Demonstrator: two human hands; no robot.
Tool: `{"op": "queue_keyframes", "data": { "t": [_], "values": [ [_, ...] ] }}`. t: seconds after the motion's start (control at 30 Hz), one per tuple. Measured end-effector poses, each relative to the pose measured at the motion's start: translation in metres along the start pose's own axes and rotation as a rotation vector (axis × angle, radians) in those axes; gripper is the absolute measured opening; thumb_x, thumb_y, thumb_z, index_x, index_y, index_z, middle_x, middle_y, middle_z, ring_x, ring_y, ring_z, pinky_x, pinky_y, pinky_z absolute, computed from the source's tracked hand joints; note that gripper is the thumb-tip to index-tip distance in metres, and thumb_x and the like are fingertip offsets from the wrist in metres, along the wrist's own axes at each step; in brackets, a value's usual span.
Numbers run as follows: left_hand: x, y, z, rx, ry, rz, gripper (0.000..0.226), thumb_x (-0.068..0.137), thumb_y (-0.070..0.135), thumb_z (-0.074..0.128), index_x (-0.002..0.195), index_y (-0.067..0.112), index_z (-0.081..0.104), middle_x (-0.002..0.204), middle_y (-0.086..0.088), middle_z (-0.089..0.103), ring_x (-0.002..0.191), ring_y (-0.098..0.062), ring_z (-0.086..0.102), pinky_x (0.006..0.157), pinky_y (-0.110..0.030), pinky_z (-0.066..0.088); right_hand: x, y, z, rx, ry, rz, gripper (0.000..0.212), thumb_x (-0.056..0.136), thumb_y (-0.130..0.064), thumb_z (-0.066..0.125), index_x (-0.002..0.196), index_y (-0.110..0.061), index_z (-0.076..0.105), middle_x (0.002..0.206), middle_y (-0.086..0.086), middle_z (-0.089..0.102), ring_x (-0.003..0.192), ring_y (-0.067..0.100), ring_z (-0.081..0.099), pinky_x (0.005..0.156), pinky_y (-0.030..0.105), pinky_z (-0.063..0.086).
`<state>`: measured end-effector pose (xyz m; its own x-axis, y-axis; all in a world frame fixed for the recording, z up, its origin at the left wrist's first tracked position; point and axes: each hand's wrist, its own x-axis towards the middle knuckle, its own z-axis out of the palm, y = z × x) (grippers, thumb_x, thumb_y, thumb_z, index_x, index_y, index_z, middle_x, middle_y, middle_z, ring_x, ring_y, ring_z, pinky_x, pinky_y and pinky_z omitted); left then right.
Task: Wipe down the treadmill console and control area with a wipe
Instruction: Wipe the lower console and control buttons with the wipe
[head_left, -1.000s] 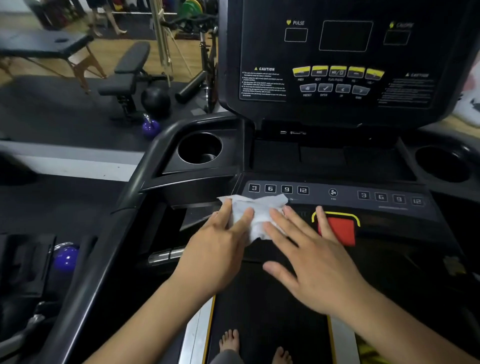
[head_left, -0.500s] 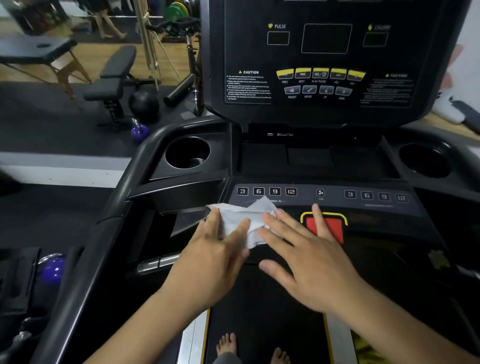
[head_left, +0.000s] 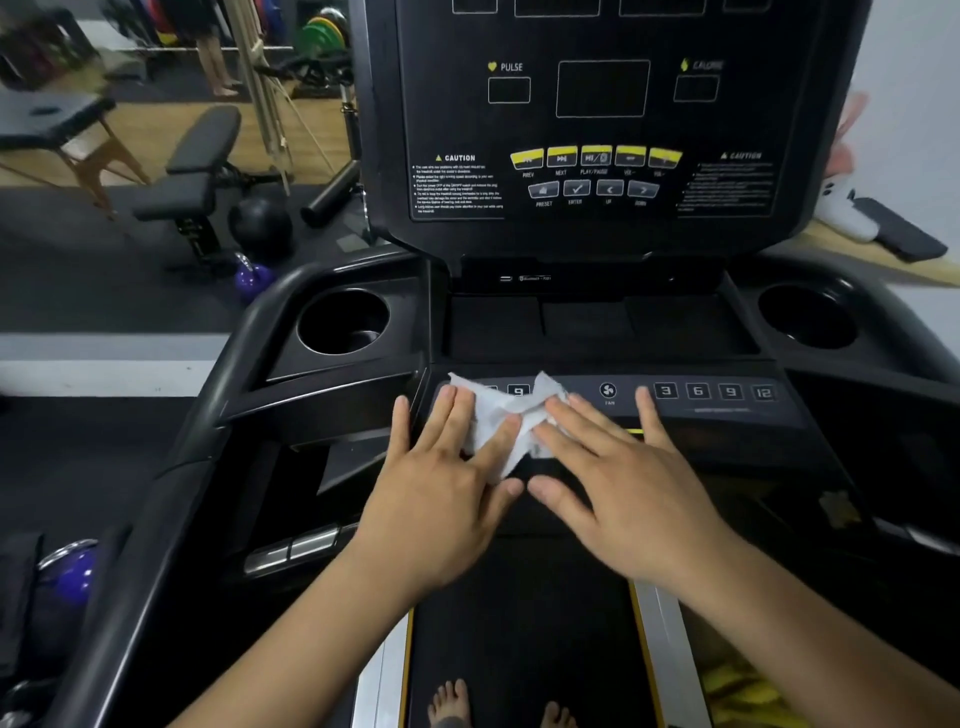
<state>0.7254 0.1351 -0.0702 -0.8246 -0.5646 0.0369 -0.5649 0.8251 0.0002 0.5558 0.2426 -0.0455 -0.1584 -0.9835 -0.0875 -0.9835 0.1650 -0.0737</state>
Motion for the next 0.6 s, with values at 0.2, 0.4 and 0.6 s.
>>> {"op": "queue_keyframes", "data": {
  "t": [0.2,0.4,0.6],
  "values": [
    [0.025,0.004,-0.007,0.015,-0.027,-0.078,0.072,0.091,0.054,0.002,0.157,0.027,0.014,0.162,-0.023,0.01,0.152,-0.032,0.0,0.117,-0.062,-0.003,0.029,-0.011,-0.005,-0.004,0.016,0.057,0.077,0.092,-0.066,0.0,0.154,-0.023,0.013,0.163,-0.004,0.001,0.148,0.01,-0.01,0.118,0.054,-0.006],
    [0.009,-0.008,-0.008,-0.074,-0.001,-0.134,0.072,0.093,0.057,0.013,0.153,0.022,0.031,0.159,-0.022,0.024,0.15,-0.032,0.015,0.118,-0.058,0.011,0.03,-0.012,-0.01,0.001,-0.002,-0.034,0.075,0.092,-0.069,0.0,0.154,-0.028,0.014,0.162,-0.009,0.001,0.147,0.006,-0.008,0.117,0.055,-0.008],
    [0.001,-0.023,-0.007,-0.424,0.054,-0.219,0.062,0.092,0.049,0.041,0.151,0.035,0.031,0.15,-0.012,0.041,0.122,-0.036,0.053,0.108,-0.04,0.037,0.046,-0.033,-0.009,0.013,0.012,-0.159,0.068,0.097,-0.063,0.01,0.153,-0.026,0.015,0.163,-0.006,0.004,0.148,0.01,-0.006,0.118,0.055,-0.005]
  ]
}}
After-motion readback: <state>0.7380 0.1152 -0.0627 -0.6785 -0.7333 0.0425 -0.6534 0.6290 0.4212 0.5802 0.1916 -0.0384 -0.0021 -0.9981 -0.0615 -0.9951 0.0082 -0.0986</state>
